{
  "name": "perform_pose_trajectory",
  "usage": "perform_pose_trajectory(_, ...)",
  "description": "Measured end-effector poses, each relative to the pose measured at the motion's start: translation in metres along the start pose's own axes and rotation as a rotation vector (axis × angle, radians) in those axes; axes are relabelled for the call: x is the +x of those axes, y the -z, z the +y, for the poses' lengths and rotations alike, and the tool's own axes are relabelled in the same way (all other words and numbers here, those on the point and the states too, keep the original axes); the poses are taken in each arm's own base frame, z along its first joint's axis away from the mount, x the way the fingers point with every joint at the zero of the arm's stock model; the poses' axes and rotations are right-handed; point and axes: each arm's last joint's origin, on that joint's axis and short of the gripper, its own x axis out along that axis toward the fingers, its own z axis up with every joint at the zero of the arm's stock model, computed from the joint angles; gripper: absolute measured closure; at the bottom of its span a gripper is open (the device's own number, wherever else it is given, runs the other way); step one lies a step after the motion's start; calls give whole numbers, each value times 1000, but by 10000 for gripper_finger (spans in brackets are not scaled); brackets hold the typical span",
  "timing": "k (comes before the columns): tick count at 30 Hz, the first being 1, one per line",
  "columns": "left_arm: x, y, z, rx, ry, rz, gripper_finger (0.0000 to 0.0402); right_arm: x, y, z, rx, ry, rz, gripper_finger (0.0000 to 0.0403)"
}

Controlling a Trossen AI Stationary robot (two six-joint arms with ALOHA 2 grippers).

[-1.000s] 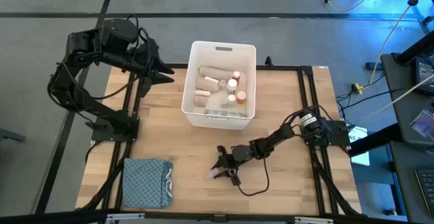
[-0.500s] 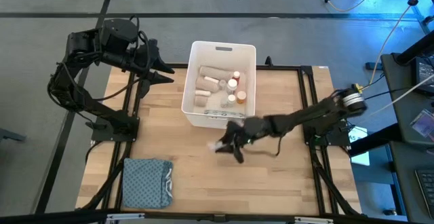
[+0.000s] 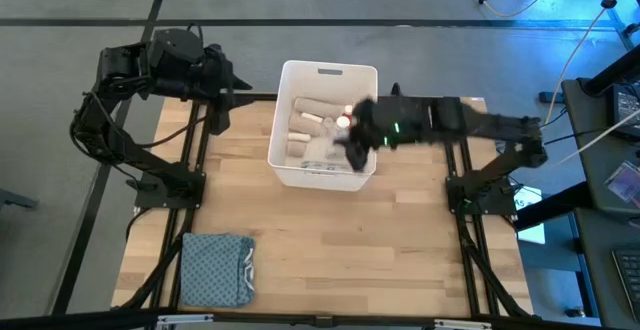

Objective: Pick & place medical supplies in basket/bin
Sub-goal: Put the transparent pill bottle into the white bin

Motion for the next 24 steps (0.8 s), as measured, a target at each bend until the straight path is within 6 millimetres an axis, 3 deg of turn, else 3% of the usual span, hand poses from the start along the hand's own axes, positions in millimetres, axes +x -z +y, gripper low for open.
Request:
perform_pose_trajectory(4, 0, 5, 1, -1, -47, 54, 261, 1, -30, -30, 77, 119, 88, 268)
perform_pose_trajectory(10, -1, 12, 1, -14, -70, 137, 261, 45, -50, -77, 182, 159, 299, 269)
perform_pose_trajectory(18, -1, 14, 1, -27, -73, 153, 261, 113, -47, -137, 265, 116, 536, 270)
perform_pose_trajectory(24, -1, 14, 1, -26, -73, 152, 261, 139, -34, -156, 324, 126, 651, 271)
